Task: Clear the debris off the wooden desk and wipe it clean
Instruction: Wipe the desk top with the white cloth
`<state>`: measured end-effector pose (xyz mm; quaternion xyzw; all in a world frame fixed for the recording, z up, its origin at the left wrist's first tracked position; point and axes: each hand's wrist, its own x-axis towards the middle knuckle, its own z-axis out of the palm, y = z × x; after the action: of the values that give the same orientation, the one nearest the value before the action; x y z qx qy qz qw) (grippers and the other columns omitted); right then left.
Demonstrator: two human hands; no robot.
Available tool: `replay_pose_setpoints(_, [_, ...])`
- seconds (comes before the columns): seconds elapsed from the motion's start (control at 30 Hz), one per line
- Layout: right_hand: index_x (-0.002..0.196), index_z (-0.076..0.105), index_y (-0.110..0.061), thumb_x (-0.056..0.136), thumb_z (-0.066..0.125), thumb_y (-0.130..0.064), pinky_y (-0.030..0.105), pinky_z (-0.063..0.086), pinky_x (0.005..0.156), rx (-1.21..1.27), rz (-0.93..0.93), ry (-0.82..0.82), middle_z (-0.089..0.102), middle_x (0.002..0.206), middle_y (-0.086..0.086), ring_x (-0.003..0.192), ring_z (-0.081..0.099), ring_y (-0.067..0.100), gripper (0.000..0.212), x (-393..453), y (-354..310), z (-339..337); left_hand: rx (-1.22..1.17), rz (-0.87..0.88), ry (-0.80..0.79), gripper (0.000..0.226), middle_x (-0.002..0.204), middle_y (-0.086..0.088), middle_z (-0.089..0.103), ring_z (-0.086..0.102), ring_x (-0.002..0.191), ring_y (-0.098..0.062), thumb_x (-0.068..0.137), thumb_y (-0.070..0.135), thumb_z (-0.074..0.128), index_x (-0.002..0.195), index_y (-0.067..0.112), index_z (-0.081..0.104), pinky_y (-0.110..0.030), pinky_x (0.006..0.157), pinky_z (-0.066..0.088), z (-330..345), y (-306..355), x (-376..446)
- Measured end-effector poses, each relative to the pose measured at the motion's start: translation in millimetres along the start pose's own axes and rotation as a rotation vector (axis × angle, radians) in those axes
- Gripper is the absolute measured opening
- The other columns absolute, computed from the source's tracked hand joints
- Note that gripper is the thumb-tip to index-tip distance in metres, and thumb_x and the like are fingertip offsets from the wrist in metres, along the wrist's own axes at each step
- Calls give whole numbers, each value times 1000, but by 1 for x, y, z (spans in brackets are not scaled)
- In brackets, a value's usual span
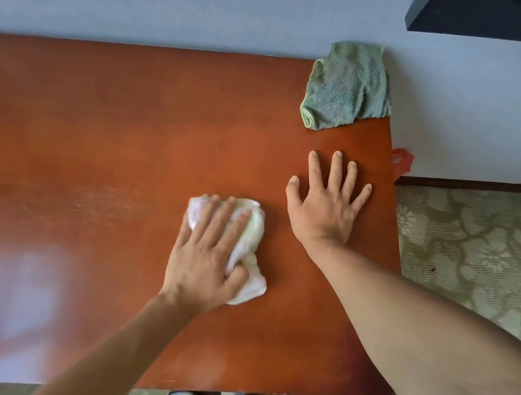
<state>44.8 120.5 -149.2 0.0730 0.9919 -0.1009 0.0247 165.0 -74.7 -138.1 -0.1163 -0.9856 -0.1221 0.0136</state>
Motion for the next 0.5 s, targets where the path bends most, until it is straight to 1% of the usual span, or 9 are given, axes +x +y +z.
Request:
replay_pose_setpoints(0.03, [162, 27, -41, 100, 27, -61, 67, 2, 124, -1, -1, -6, 16, 174, 5, 160, 7, 32, 65, 0, 0, 0, -21, -120, 9, 78, 166, -14, 33, 16, 159, -35, 84, 38, 43, 158, 12, 42, -64, 121, 24, 0, 10, 1])
replay_pose_setpoints(0.07, [162, 27, -41, 100, 27, -60, 67, 2, 124, -2, -2, -7, 15, 174, 5, 160, 7, 32, 65, 0, 0, 0, -29, -201, 14, 79, 167, -13, 32, 14, 159, -35, 84, 39, 42, 158, 12, 40, -62, 123, 22, 2, 19, 1])
replay_pose_setpoints(0.1, [162, 27, -41, 100, 28, -60, 67, 1, 124, 0, -3, -6, 15, 174, 5, 160, 6, 32, 65, 0, 1, -1, -30, -242, 16, 79, 167, -12, 32, 13, 159, -34, 85, 40, 42, 159, 12, 39, -61, 124, 21, 4, 26, 1])
replay_pose_setpoints(0.23, [160, 33, -39, 99, 32, -59, 68, 2, 124, 2, -37, -8, 20, 173, 6, 160, 10, 34, 64, -1, 2, -2, -38, -217, 17, 78, 164, -11, 37, 16, 159, -34, 86, 41, 42, 158, 11, 40, -60, 124, 22, 4, 26, 2])
replay_pose_setpoints(0.27, [159, 37, -37, 99, 35, -56, 69, 5, 123, 19, -72, -1, 24, 171, 6, 159, 13, 36, 62, -4, 4, -4, -29, -210, 27, 78, 163, -12, 38, 17, 158, -34, 86, 41, 42, 157, 10, 41, -60, 123, 23, 4, 25, 2])
replay_pose_setpoints(0.33, [156, 44, -33, 101, 39, -50, 68, 11, 123, 40, -198, 16, 31, 169, 5, 157, 19, 37, 58, -24, 11, -7, -40, -214, 35, 78, 162, -12, 40, 19, 158, -34, 85, 41, 42, 156, 10, 43, -60, 123, 24, 4, 26, -1])
replay_pose_setpoints(0.4, [159, 39, -33, 103, 37, -53, 64, 12, 125, 25, -232, 15, 26, 171, 6, 158, 17, 35, 59, -58, 24, -5, -52, -220, 39, 77, 162, -12, 41, 19, 158, -33, 85, 42, 42, 156, 11, 44, -59, 123, 24, 3, 27, -1])
replay_pose_setpoints(0.47, [164, 24, -38, 103, 31, -62, 63, 4, 126, -38, -174, -36, 13, 174, 7, 160, 6, 36, 66, -99, 38, -2, -58, -215, 42, 76, 162, -11, 42, 19, 158, -33, 86, 41, 44, 156, 12, 44, -59, 123, 23, 3, 25, 0])
replay_pose_setpoints(0.5, [165, 18, -39, 103, 28, -66, 64, 2, 126, -66, -146, -59, 6, 175, 7, 161, 2, 36, 69, -118, 44, 0, -58, -212, 46, 75, 161, -11, 42, 19, 158, -33, 86, 40, 46, 156, 12, 45, -60, 122, 24, 3, 24, -1])
